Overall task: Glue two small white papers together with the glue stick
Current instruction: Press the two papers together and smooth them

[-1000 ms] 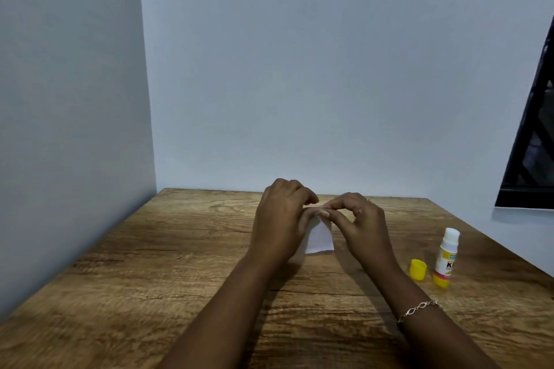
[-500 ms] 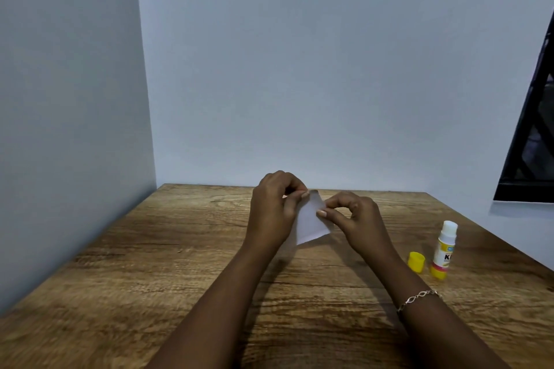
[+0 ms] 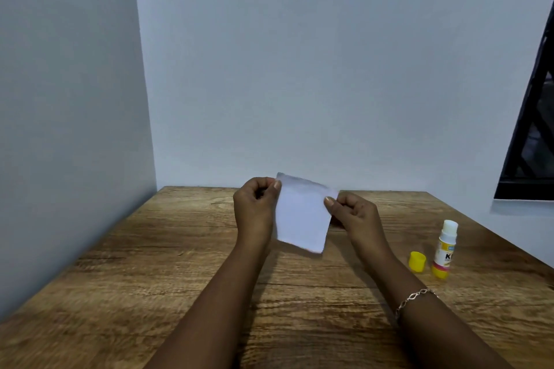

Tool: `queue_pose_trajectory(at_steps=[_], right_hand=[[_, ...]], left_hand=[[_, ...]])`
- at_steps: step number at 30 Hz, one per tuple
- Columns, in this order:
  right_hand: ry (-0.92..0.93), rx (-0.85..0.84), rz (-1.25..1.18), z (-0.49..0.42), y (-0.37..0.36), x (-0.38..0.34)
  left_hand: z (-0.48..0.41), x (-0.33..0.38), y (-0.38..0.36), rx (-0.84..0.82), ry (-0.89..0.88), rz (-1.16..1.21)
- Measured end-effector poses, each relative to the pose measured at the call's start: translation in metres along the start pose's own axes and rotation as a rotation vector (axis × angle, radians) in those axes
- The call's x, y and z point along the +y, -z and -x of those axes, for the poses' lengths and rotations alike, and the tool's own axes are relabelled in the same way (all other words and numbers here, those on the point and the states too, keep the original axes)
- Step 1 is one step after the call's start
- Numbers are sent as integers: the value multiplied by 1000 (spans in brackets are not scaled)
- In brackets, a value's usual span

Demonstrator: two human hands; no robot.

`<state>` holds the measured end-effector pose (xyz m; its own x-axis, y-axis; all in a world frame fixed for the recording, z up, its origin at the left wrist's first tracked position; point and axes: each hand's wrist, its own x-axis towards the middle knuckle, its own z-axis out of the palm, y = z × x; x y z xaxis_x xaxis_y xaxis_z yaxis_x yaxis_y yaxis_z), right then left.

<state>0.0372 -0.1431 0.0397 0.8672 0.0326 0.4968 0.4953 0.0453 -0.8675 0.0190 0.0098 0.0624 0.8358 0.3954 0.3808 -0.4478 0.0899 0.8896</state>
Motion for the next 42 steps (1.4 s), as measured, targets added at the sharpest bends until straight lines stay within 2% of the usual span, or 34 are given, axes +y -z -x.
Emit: queue_pose_trajectory(at_steps=[2,5,9,12,18,24,29,33,39,42], right_hand=[[-75,-22,-12,2,-6,6],[-136,49,-6,1,-14,16],[-150,118,74,-3,-19,25],[-133,132,268,-5,-22,30],[-78,12,725,-9,-25,36],[-94,-144,1042,-7,-29,41],[-123,-227,1122,-6,-28,41],[-140,-302,1186,-7,-26,41],[-195,-386,1155,-8,-19,41],[-124,-348,1151,-1,-14,34]], left_hand=[[-1,-4,-1,23,64,35],[-4,-11,1,16,109,-25],[-2,-18,3,-84,70,-397],[-2,-24,4,-111,83,-510],[-6,-41,9,-196,155,-707],[-9,-49,6,-264,148,-973],[-9,-46,11,-293,97,-1237],[-4,-46,15,-401,86,-1289],[-1,-47,23,-583,226,-1227],[-2,-51,28,-619,222,-1207]])
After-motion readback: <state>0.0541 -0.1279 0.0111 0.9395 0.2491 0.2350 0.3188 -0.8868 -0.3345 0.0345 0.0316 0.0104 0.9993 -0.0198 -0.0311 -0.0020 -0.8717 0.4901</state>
